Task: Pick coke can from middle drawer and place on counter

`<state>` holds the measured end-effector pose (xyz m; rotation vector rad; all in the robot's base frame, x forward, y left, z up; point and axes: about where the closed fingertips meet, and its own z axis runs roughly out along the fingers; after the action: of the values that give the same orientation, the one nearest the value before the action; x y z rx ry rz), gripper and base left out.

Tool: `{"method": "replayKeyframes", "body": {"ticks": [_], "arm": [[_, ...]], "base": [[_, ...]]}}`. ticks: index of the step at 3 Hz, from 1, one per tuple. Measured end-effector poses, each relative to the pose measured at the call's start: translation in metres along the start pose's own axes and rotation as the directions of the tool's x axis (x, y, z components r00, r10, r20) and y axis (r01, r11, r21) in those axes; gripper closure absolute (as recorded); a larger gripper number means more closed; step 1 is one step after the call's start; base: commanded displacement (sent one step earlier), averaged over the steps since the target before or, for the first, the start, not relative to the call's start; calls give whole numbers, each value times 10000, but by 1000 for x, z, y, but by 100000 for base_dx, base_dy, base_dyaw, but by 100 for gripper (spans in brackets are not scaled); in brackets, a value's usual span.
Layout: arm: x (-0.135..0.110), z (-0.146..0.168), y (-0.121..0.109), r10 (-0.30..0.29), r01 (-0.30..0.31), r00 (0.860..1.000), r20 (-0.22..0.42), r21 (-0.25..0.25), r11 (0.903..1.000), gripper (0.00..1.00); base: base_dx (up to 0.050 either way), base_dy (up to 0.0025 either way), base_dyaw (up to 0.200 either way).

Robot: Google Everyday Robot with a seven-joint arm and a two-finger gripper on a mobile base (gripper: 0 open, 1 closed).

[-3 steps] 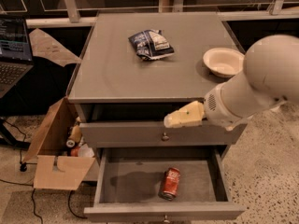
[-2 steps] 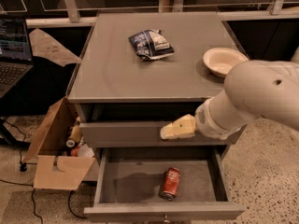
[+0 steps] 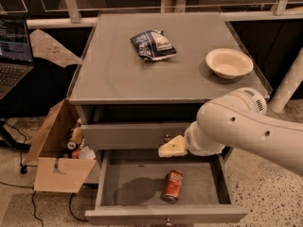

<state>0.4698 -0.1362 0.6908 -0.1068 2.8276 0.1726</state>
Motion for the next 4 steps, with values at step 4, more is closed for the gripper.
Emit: {"method": "replayKeyframes", "body": {"ticks": [4], "arm": [[31, 63, -21, 657, -656, 9978, 21, -245, 9975, 0]], "base": [[0, 0, 0]]}}
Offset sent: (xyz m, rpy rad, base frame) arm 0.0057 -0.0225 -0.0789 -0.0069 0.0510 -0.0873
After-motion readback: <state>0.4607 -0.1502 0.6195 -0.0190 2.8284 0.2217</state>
